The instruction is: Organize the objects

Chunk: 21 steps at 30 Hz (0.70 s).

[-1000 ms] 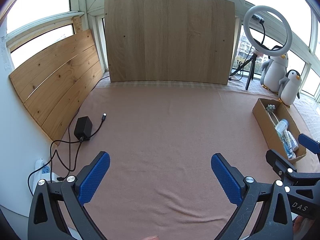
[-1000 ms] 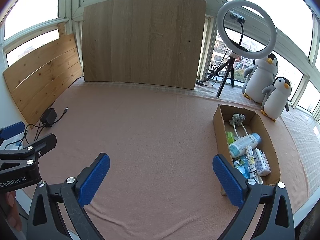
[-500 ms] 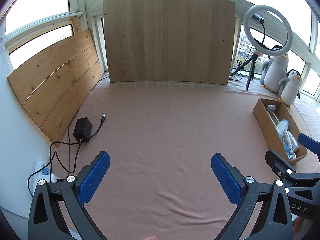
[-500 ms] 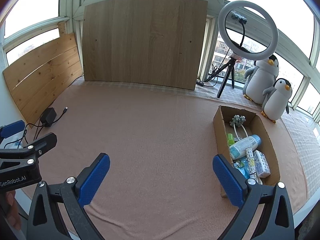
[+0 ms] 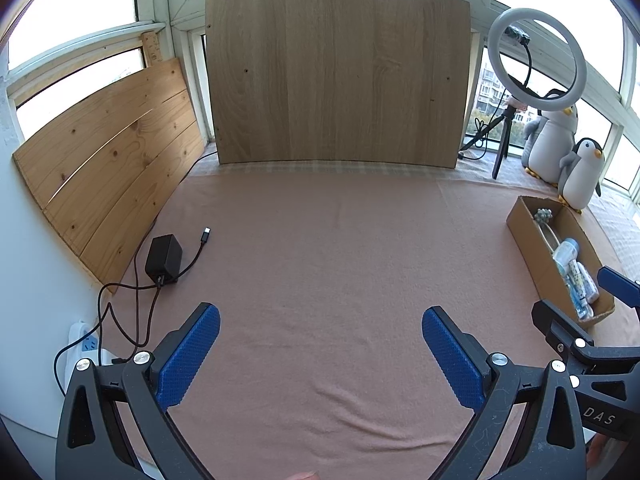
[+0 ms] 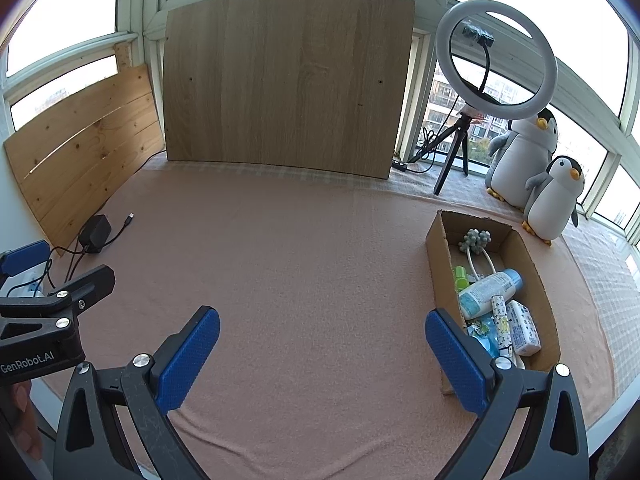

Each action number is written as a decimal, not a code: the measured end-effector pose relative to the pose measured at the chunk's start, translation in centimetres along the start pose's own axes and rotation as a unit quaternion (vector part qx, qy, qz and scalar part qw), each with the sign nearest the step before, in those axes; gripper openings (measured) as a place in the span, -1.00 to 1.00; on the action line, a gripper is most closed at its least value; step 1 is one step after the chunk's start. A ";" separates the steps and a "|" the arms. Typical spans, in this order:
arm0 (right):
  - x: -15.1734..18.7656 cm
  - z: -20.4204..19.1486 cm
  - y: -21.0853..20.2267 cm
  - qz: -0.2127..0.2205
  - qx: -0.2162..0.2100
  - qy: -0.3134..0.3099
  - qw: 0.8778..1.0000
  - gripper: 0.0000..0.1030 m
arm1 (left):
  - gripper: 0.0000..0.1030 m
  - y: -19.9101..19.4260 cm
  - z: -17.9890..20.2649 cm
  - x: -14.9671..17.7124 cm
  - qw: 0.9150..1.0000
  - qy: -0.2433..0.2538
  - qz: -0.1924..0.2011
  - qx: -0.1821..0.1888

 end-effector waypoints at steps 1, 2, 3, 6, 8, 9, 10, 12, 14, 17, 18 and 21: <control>0.0 0.0 0.0 0.000 0.000 0.000 1.000 0.97 | 0.99 0.1 0.0 0.0 1.000 0.000 0.000 0.000; 0.0 0.0 0.0 -0.001 0.000 0.001 1.000 0.97 | 0.99 0.2 0.0 0.0 1.000 0.000 -0.001 0.000; 0.0 0.0 0.1 -0.001 0.000 0.001 1.000 0.97 | 0.99 0.3 -0.1 0.0 1.000 0.000 -0.001 0.000; 0.0 0.0 0.1 -0.001 0.000 0.001 1.000 0.97 | 0.99 0.4 -0.2 0.0 1.000 0.001 -0.002 0.001; 0.0 0.1 0.2 -0.002 0.000 0.002 1.000 0.97 | 0.99 0.4 -0.2 0.0 1.000 0.001 -0.002 0.001; 0.0 0.1 0.2 -0.002 0.000 0.002 1.000 0.97 | 0.99 0.4 -0.2 0.0 1.000 0.001 -0.002 0.001; 0.1 0.1 0.2 -0.002 0.000 0.002 1.000 0.97 | 0.99 0.4 -0.2 0.0 1.000 0.001 -0.002 0.000; 0.1 0.1 0.2 -0.002 0.000 0.001 1.000 0.97 | 0.99 0.4 -0.2 0.0 1.000 0.001 -0.002 0.000; 0.1 0.1 0.2 -0.001 0.000 0.002 1.000 0.97 | 0.99 0.4 -0.2 0.0 1.000 0.000 -0.002 0.001; 0.1 0.2 0.3 -0.003 0.000 0.002 1.000 0.97 | 0.99 0.5 -0.2 0.0 1.000 0.001 -0.003 0.001; 0.1 0.2 0.3 -0.002 0.001 0.002 1.000 0.97 | 0.99 0.5 -0.2 0.0 1.000 0.000 -0.003 0.001; 0.1 0.2 0.3 -0.003 0.001 0.003 1.000 0.97 | 0.99 0.6 -0.2 0.0 1.000 0.001 -0.003 0.002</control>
Point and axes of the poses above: each gripper's, at about its wrist camera, not at the fingertips, and y roughly the way its jaws point, z to its right, x to its underside, the point moved 1 cm from there along y, roughly the way its jaws point, and after that the axes turned 15 degrees about -y, right-handed, at the moved point
